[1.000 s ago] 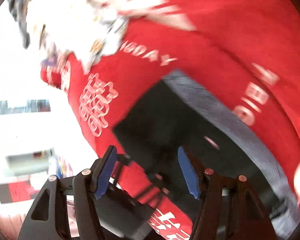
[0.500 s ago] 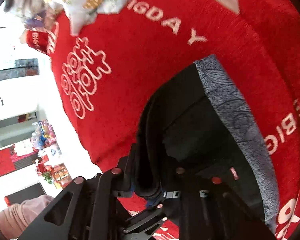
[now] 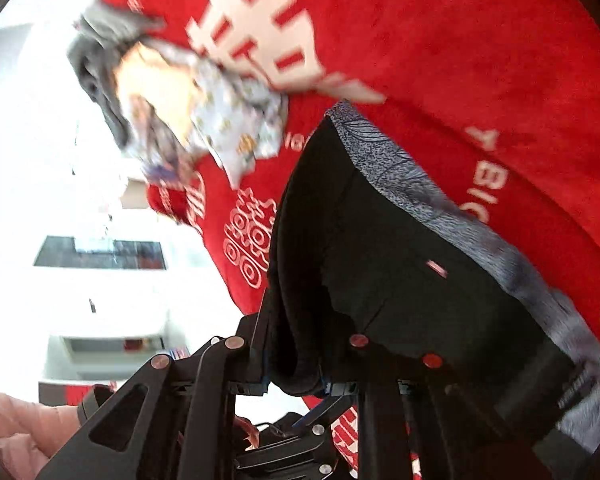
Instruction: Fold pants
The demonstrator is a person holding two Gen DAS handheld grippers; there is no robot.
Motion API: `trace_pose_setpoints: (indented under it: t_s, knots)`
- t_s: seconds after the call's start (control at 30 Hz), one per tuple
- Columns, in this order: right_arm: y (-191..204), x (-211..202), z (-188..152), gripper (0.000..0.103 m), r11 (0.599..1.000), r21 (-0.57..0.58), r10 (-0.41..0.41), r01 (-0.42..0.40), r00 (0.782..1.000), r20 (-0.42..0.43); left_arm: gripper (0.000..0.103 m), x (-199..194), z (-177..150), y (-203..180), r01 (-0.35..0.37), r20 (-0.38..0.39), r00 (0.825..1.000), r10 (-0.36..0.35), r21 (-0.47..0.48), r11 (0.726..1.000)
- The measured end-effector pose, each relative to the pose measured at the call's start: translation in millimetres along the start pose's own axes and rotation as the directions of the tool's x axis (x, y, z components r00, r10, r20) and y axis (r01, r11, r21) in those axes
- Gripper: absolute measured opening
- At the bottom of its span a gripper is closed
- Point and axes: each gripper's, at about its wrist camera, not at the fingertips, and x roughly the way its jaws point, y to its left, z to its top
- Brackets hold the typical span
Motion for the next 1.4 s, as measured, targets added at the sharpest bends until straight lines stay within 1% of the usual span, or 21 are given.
trace_pose_setpoints:
  t_s: [0.17, 0.2, 0.33, 0.43, 0.53, 0.63, 0.73, 0.83, 0.9, 0.97, 1.03, 1.07, 1.1, 1.17, 1.2, 1.23, 1.27, 1.3, 1.33, 1.37, 1.4]
  knots:
    - [-28.1, -68.9, -40.0, 0.020, 0.998, 0.043, 0.036, -0.042, 0.990, 0.136, 0.039, -20.7, 27.6, -60.2, 0.059, 0.055, 0.996, -0.064, 0.086, 0.995]
    - [-38.8, -88.6, -53.1, 0.021, 0.997, 0.057, 0.035, -0.045, 0.985, 0.172, 0.039, -23.7, 31.2, -73.5, 0.073, 0.061, 0.995, -0.080, 0.105, 0.992]
    - [-81.4, -140.6, -100.2, 0.021, 0.989, 0.134, 0.020, -0.058, 0.961, 0.274, 0.039, -29.2, 45.0, -136.6, 0.141, 0.059, 0.986, -0.155, 0.194, 0.971]
    - [-126.9, -178.4, -145.4, 0.020, 0.970, 0.225, 0.003, -0.089, 0.935, 0.354, 0.039, -26.0, 48.0, -187.0, 0.209, 0.024, 0.975, -0.222, 0.245, 0.947]
    - [-170.7, -197.1, -185.0, 0.020, 0.944, 0.316, -0.045, -0.091, 0.916, 0.398, 0.039, -15.4, 40.5, -244.9, 0.264, -0.023, 0.962, -0.271, 0.315, 0.911]
    - [-210.6, -204.1, -219.2, 0.020, 0.919, 0.385, -0.087, -0.080, 0.913, 0.398, 0.039, -6.0, 26.5, -287.8, 0.295, -0.075, 0.955, -0.287, 0.356, 0.887]
    - [-241.3, -200.6, -245.2, 0.020, 0.901, 0.429, -0.108, -0.067, 0.922, 0.372, 0.039, 6.8, 7.3, -319.0, 0.324, -0.142, 0.946, -0.291, 0.376, 0.868]
    - [-268.3, -187.2, -261.6, 0.020, 0.880, 0.470, -0.112, -0.070, 0.931, 0.349, 0.039, 17.2, -10.3, -335.0, 0.322, -0.185, 0.946, -0.268, 0.405, 0.856]
    - [-281.6, -178.6, -268.1, 0.020, 0.867, 0.488, -0.099, -0.098, 0.927, 0.361, 0.039, 19.5, -20.1, -340.6, 0.302, -0.178, 0.953, -0.247, 0.443, 0.844]
    - [-285.1, -173.9, -273.0, 0.020, 0.862, 0.493, -0.086, -0.122, 0.921, 0.380, 0.040, 18.1, -23.9, -341.7, 0.295, -0.169, 0.955, -0.243, 0.463, 0.836]
    - [-286.4, -171.3, -276.9, 0.020, 0.858, 0.494, -0.076, -0.140, 0.917, 0.392, 0.041, 15.3, -23.4, -339.0, 0.304, -0.178, 0.952, -0.249, 0.463, 0.832]
    - [-285.0, -169.8, -276.7, 0.020, 0.858, 0.493, -0.072, -0.143, 0.917, 0.392, 0.044, 13.0, -22.5, -336.9, 0.308, -0.185, 0.950, -0.250, 0.464, 0.830]
    - [-282.2, -167.4, -276.3, 0.020, 0.861, 0.489, -0.071, -0.141, 0.918, 0.389, 0.045, 10.3, -21.8, -334.0, 0.315, -0.194, 0.948, -0.252, 0.460, 0.830]
    - [-277.4, -167.7, -275.7, 0.020, 0.870, 0.475, -0.068, -0.131, 0.923, 0.379, 0.045, 5.3, -21.3, -326.6, 0.321, -0.210, 0.945, -0.251, 0.449, 0.834]
    - [-265.6, -163.6, -269.4, 0.020, 0.878, 0.466, -0.075, -0.114, 0.927, 0.369, 0.050, 2.9, -21.4, -322.5, 0.322, -0.216, 0.944, -0.248, 0.448, 0.834]
    - [-265.0, -162.6, -270.3, 0.020, 0.881, 0.464, -0.091, -0.091, 0.931, 0.355, 0.054, 0.8, -22.7, -318.4, 0.333, -0.228, 0.940, -0.254, 0.443, 0.833]
    - [-263.2, -159.3, -269.6, 0.020, 0.883, 0.466, -0.118, -0.055, 0.935, 0.335, 0.055, 0.6, -26.4, -320.4, 0.348, -0.246, 0.933, -0.263, 0.436, 0.830]
    - [-262.5, -159.5, -270.1, 0.020, 0.881, 0.473, -0.157, -0.013, 0.935, 0.319, 0.055, 0.0, -27.9, -318.1, 0.361, -0.266, 0.927, -0.266, 0.430, 0.828]
    - [-263.2, -159.4, -270.7, 0.023, 0.873, 0.486, -0.195, 0.023, 0.932, 0.306, 0.055, -3.4, -29.0, -314.4, 0.368, -0.279, 0.922, -0.266, 0.426, 0.827]
    - [-264.9, -160.2, -272.4, 0.025, 0.866, 0.500, -0.204, 0.027, 0.931, 0.303, 0.055, -6.9, -28.7, -310.8, 0.375, -0.283, 0.919, -0.273, 0.419, 0.827]
    - [-264.7, -162.2, -274.5, 0.029, 0.858, 0.513, -0.206, 0.021, 0.929, 0.307, 0.055, -11.0, -27.3, -305.4, 0.391, -0.290, 0.912, -0.290, 0.402, 0.828]
